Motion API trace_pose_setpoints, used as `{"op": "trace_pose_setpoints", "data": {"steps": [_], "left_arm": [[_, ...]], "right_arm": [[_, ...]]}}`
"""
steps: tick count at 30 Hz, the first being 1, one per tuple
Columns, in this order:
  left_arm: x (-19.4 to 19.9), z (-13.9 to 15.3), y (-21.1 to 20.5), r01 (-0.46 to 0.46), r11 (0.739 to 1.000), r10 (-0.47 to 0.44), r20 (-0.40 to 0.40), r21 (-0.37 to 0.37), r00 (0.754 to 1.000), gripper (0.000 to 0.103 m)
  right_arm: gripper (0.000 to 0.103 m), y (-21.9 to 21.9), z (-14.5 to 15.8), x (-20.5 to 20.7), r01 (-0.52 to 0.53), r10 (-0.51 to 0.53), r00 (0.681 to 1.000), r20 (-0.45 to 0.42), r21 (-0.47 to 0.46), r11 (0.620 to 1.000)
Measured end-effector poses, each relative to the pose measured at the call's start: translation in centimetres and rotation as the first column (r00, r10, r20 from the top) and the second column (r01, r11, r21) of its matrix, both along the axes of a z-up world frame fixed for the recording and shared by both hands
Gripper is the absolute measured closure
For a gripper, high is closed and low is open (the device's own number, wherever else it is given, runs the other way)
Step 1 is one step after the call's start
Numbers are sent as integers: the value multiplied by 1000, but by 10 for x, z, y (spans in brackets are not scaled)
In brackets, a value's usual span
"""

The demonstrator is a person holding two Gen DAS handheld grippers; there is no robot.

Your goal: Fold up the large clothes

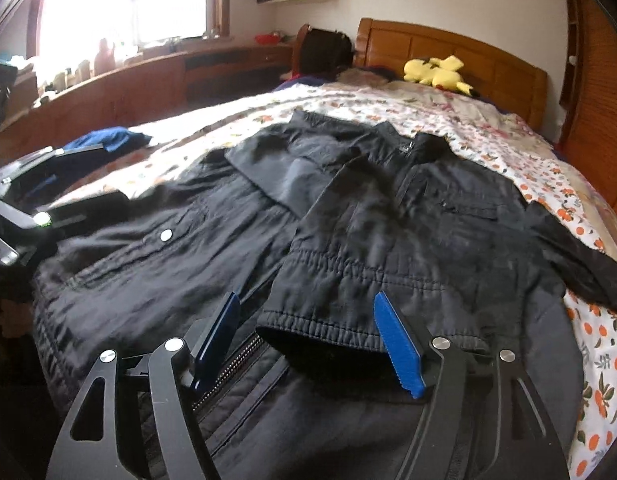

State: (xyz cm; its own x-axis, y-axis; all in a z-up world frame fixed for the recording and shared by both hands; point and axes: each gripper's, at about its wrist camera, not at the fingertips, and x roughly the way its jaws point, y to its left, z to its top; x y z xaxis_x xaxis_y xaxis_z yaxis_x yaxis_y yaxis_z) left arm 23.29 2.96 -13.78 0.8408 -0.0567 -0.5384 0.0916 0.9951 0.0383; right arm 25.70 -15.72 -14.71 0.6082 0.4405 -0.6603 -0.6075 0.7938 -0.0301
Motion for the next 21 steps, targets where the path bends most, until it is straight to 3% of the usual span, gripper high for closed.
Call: {"op": "trace_pose_setpoints", "data": {"steps": [6, 8, 10, 15, 21], "left_arm": [[1, -1, 0, -1, 1000, 1, -4, 2, 1000, 3], [1, -2, 0, 0, 1000, 0, -4, 3, 1000, 3], [1, -2, 0, -1, 1000, 1, -6, 5, 1000, 3], [1, -2, 1, -2, 1000, 2, -5, 2, 1000, 3], [1, -1, 4, -3, 1000, 3, -1, -1, 1000, 3]], "right_arm": [[37, 10, -19, 5, 18, -20, 1000, -24, -81, 997], [54, 10, -21, 5, 31, -33, 999, -20, -93, 995], [96, 7, -20, 7, 35, -38, 999, -26, -83, 996], [98, -9, 0, 2, 40, -40, 999, 3, -17, 999], [99, -39, 49, -12, 68, -75, 995, 61, 101, 993]]}}
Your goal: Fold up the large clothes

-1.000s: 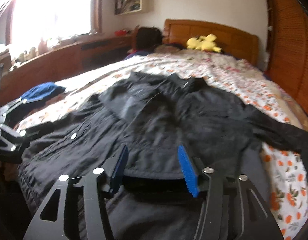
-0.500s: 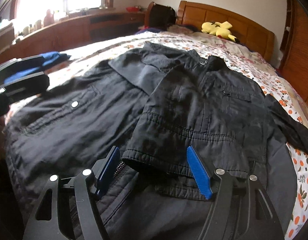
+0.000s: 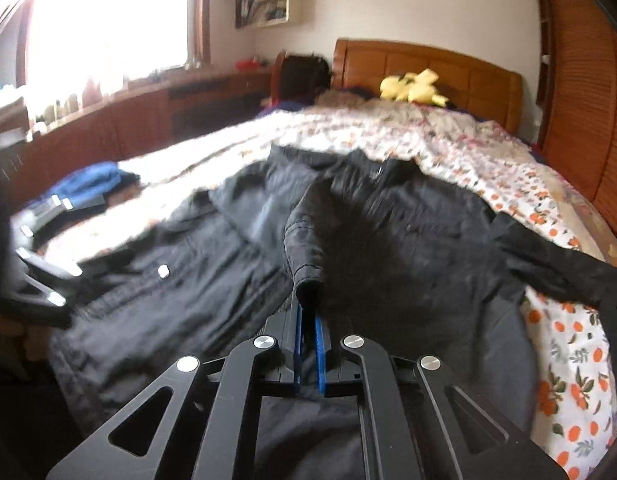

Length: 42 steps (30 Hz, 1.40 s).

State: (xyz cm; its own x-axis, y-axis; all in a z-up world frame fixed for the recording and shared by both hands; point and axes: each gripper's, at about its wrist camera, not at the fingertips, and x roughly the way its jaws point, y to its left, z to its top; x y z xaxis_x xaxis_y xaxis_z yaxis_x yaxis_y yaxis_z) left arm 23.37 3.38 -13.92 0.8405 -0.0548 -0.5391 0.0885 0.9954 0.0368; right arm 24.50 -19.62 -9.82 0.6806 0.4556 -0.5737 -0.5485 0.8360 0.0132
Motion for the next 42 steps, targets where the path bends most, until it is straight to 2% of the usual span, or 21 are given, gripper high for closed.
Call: {"op": "trace_pose_setpoints", "data": {"steps": [5, 9, 14, 19, 22, 26, 28, 29, 34, 39, 42], "left_arm": [[-1, 2, 3, -5, 1000, 5, 2, -3, 1000, 3], [0, 2, 4, -6, 1000, 6, 3, -5, 1000, 3], [1, 1, 2, -1, 1000, 1, 0, 2, 1000, 3], [3, 1, -1, 3, 1000, -3, -1, 2, 1000, 3], [3, -1, -3, 7, 1000, -7, -3, 5, 1000, 3], [2, -1, -6, 11, 1000, -11, -2, 3, 1000, 3], [1, 0, -7, 16, 1000, -16, 4, 2, 1000, 3], [1, 0, -8, 20, 1000, -20, 7, 2, 1000, 3], [-6, 7, -16, 43, 999, -42, 28, -5, 999, 3], [-15, 25, -28, 69, 998, -69, 56, 3, 996, 3], [-20, 36, -39, 90, 995, -92, 81, 29, 992, 3]], "right_arm": [[99, -21, 30, -15, -16, 13, 1000, 23, 95, 995], [99, -30, 35, -21, -21, 19, 1000, 19, 115, 993], [98, -37, 21, -11, 44, -44, 999, 4, 65, 997], [93, -60, 11, 10, 202, -202, 979, 23, 6, 979], [93, -74, 11, 12, 239, -239, 971, 25, 22, 971], [88, -76, 7, 12, 234, -234, 972, 26, 23, 972], [77, -73, 4, 12, 217, -217, 976, 26, 20, 976], [75, -72, 2, 14, 208, -208, 978, 25, 18, 978], [74, -50, -25, 24, 149, -150, 988, -37, -47, 988], [74, -42, -54, 37, 143, -154, 983, -102, -105, 984], [74, -45, -61, 42, 164, -175, 977, -125, -91, 982]]}}
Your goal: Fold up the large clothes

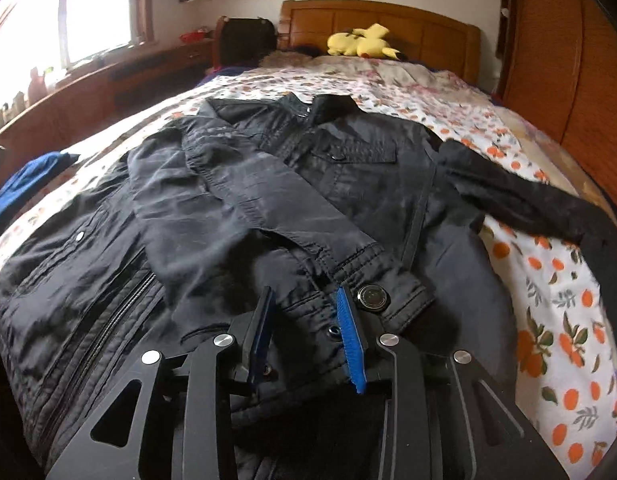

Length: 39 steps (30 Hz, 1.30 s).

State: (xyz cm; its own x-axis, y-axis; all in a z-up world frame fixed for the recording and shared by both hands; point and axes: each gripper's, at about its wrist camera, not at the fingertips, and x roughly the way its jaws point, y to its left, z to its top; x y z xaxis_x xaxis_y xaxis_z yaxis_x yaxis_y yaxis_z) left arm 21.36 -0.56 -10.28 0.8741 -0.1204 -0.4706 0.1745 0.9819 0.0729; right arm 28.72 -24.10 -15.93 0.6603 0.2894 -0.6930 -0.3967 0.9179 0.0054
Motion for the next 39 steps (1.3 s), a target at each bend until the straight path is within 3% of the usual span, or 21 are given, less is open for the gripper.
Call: {"op": "trace_pose_setpoints", "data": {"steps": [9, 25, 31, 39], "left_arm": [[17, 4, -25, 74, 997, -74, 8, 0, 997, 3], [105, -45, -33, 137, 990, -139, -48, -37, 989, 3], [110, -60, -32, 150, 986, -155, -73, -68, 985, 3], [101, -70, -35, 137, 989, -139, -31, -46, 990, 3]], "right_arm": [[73, -5, 4, -3, 15, -15, 1000, 15, 19, 1000], [73, -36, 25, -25, 136, -141, 983, 115, 54, 989], [73, -50, 32, -36, 165, -172, 973, 156, 55, 985], [68, -72, 50, -25, 209, -210, 961, 179, 28, 978]]}}
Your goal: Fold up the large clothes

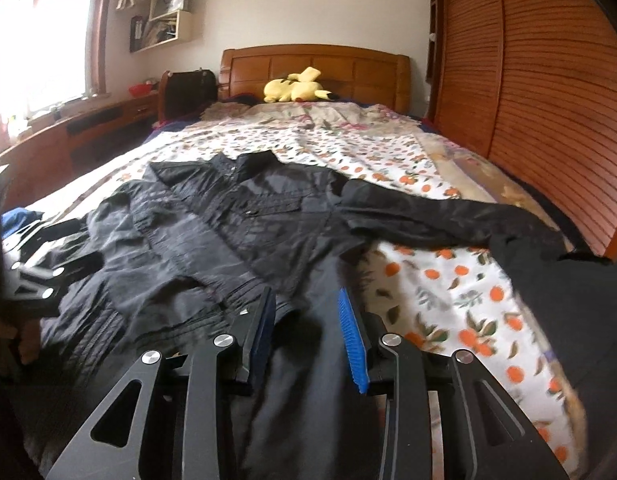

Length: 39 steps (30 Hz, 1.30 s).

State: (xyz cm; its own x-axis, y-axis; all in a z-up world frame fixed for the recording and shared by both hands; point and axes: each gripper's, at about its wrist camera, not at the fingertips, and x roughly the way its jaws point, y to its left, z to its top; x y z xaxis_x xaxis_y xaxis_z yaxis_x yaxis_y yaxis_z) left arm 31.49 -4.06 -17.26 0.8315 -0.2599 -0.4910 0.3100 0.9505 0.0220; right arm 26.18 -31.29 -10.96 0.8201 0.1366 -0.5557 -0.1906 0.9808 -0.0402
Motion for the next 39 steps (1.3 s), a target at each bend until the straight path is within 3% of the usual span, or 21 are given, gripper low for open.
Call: {"op": "trace_pose_setpoints", "data": {"steps": [1, 10, 18, 23, 28, 33, 37, 39], "left_arm": [[-1, 0, 0, -2, 1000, 2, 9, -2, 1000, 3], [-10, 5, 9, -27, 999, 30, 68, -45, 997, 3], [-17, 10, 12, -59, 997, 65, 108, -51, 992, 3], [-18, 11, 13, -55, 997, 61, 115, -53, 992, 3], [-19, 10, 10, -46, 998, 50, 116, -42, 992, 3], [-18, 10, 9, -42, 998, 47, 111, -43, 993, 3], [-17, 10, 9, -41, 998, 46, 107, -43, 993, 3], [-17, 10, 9, -42, 998, 46, 105, -42, 993, 3]], "right_arm": [[63, -3, 2, 5, 7, -7, 1000, 0, -8, 1000], [62, -38, 13, 78, 85, -86, 995, -53, -19, 996], [47, -70, -17, 150, 195, -186, 968, -166, 41, 980], [46, -89, -35, 184, 260, -241, 944, -224, 59, 964], [35, -109, -44, 208, 315, -270, 923, -273, 137, 939], [31, -122, -52, 222, 374, -300, 899, -321, 202, 905], [25, -134, -62, 233, 458, -353, 847, -397, 208, 864], [25, -140, -63, 236, 477, -358, 840, -408, 239, 846]]}}
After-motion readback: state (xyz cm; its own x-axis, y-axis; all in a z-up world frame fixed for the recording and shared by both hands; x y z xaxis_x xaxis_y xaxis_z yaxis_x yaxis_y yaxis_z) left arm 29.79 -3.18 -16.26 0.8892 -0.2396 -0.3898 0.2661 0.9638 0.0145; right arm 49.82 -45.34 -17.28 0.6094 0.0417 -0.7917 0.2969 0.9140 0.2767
